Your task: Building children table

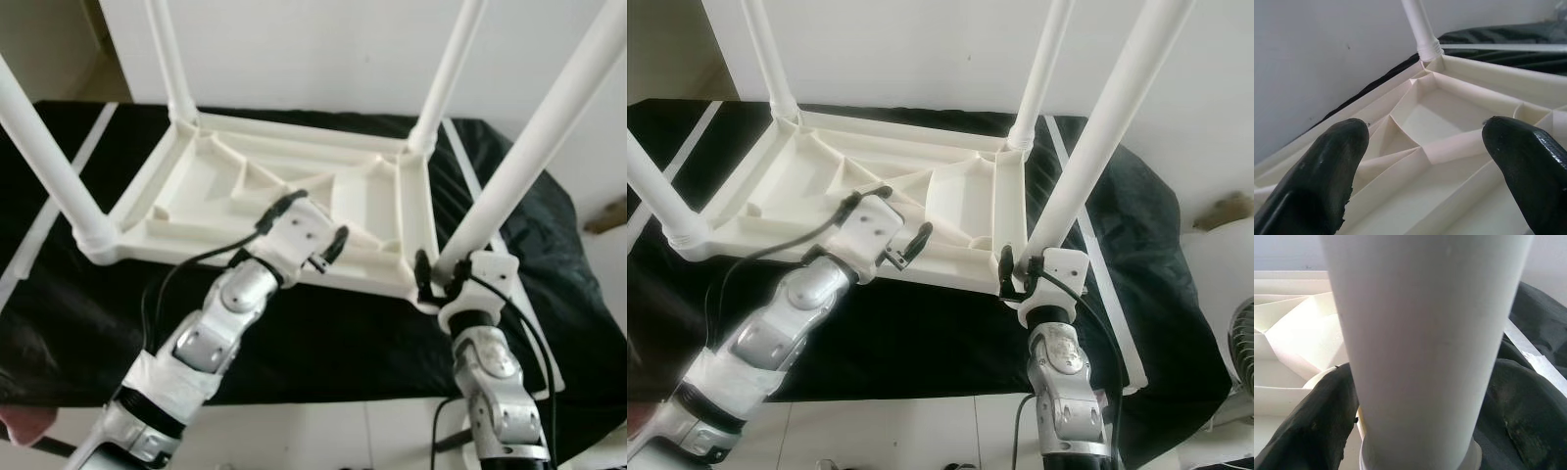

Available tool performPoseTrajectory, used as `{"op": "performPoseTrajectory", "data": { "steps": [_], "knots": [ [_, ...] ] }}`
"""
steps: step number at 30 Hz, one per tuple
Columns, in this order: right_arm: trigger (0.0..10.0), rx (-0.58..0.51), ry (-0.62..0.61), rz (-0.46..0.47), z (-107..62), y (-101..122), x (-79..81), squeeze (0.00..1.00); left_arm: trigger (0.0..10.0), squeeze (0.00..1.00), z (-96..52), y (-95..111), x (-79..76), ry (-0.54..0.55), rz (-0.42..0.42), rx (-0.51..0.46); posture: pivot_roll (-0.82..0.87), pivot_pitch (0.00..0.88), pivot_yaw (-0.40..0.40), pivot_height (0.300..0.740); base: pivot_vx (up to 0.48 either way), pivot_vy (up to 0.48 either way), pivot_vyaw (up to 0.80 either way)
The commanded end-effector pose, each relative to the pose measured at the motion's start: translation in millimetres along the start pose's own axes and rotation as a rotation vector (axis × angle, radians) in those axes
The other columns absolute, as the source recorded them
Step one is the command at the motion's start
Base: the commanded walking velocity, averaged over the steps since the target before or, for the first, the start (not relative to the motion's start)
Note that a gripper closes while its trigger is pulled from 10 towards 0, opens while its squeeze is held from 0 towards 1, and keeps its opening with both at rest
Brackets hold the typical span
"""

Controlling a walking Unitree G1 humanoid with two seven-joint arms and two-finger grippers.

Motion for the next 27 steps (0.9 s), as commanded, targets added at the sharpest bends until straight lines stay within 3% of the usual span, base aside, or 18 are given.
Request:
{"op": "performPoseTrajectory", "data": {
  "steps": [1,2,3,4,7,8,9,10,11,12,14,15,20,21,22,26,27],
  "knots": [
    [10.0,0.009,-0.017,-0.007,-2.0,-2.6,-4.6,0.0,0.0,0.0,1.5,-4.5,-4.9,0.005,0.102,0.011,-0.12,0.136,-0.019,0.74,0.0,0.0,0.0],
    [10.0,0.009,-0.018,-0.006,-2.0,-2.5,-4.7,0.0,10.0,0.0,1.9,-6.6,-5.8,-0.005,0.144,0.009,-0.12,0.136,-0.019,0.74,0.0,0.0,0.0],
    [10.0,0.009,-0.018,-0.006,-2.0,-2.5,-4.7,0.0,10.0,0.0,1.9,-6.6,-5.8,-0.005,0.144,0.009,-0.12,0.136,-0.019,0.74,0.0,0.0,0.0],
    [10.0,0.008,-0.019,-0.006,-2.1,-2.6,-4.5,0.0,2.6,0.0,2.2,-8.4,-6.1,-0.016,0.201,-0.002,-0.12,0.138,-0.018,0.74,0.0,0.0,0.0],
    [10.0,0.008,-0.02,-0.006,-2.3,-2.7,-4.5,0.0,2.6,0.0,2.2,-8.5,-5.9,-0.017,0.221,-0.009,-0.12,0.138,-0.018,0.74,0.0,0.0,0.0],
    [10.0,0.008,-0.02,-0.006,-2.4,-2.7,-4.5,0.0,0.0,0.0,2.5,-9.2,-4.2,-0.011,0.238,-0.007,-0.12,0.138,-0.017,0.74,0.0,0.0,0.0],
    [10.0,0.008,-0.022,-0.006,-2.7,-2.9,-4.5,0.0,0.4,0.0,3.2,-13.5,-3.6,-0.021,0.295,0.009,-0.12,0.139,-0.016,0.74,0.0,0.0,0.0],
    [10.0,0.008,-0.022,-0.005,-2.7,-3.0,-4.5,0.0,10.0,0.0,3.5,-15.5,-3.8,-0.026,0.321,0.014,-0.12,0.139,-0.015,0.74,0.0,0.0,0.0],
    [10.0,0.008,-0.022,-0.005,-2.7,-3.0,-4.4,0.0,10.0,0.0,3.4,-16.3,-4.1,-0.031,0.331,0.01,-0.12,0.139,-0.015,0.74,0.0,0.0,0.0],
    [10.0,0.008,-0.022,-0.005,-2.7,-3.1,-4.3,0.0,8.4,0.0,3.0,-15.7,-2.3,-0.02,0.347,0.003,-0.12,0.139,-0.015,0.74,0.0,0.0,0.0],
    [10.0,0.008,-0.022,-0.004,-2.6,-3.1,-4.3,0.0,8.4,0.0,2.8,-15.1,-0.9,-0.011,0.357,-0.002,-0.12,0.139,-0.015,0.74,0.0,0.0,0.0],
    [10.0,0.008,-0.021,-0.005,-2.5,-3.0,-4.3,0.0,0.0,0.0,2.4,-14.1,-0.5,-0.011,0.36,-0.009,-0.12,0.139,-0.015,0.74,0.0,0.0,0.0],
    [10.0,0.007,-0.022,-0.003,-2.4,-3.0,-4.3,0.0,0.0,0.0,1.8,-19.0,-3.9,-0.04,0.45,-0.007,-0.12,0.139,-0.014,0.74,0.0,0.0,0.0],
    [10.0,0.008,-0.022,-0.003,-2.5,-3.1,-4.1,0.0,2.2,0.0,1.4,-20.3,-4.3,-0.043,0.468,-0.008,-0.12,0.14,-0.014,0.74,0.0,0.0,0.0],
    [10.0,0.007,-0.021,-0.003,-2.6,-3.0,-4.0,0.0,0.0,0.0,1.2,-20.6,-3.6,-0.037,0.484,-0.011,-0.12,0.14,-0.014,0.74,0.0,0.0,0.0],
    [10.0,0.007,-0.021,-0.003,-2.8,-2.9,-4.2,0.0,0.0,0.0,1.0,-21.6,-2.8,-0.036,0.507,-0.012,-0.12,0.142,-0.013,0.74,0.0,0.0,0.0],
    [10.0,0.007,-0.021,-0.004,-2.8,-2.9,-4.4,0.0,9.8,0.0,1.3,-22.7,-2.8,-0.038,0.511,-0.006,-0.12,0.142,-0.015,0.74,0.0,0.0,0.0]
  ]
}}
Point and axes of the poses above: a point about 5 cm out from each wrist's last joint towards the gripper, its own z axis pointing out of the wrist towards the gripper, its own y axis along the axis of the wrist's last joint, x = y × z, the point moved 4 cm from there along z, pointing out of the wrist towards the gripper, and after that the axes turned 5 degrees about z, right-handed, at the moved point
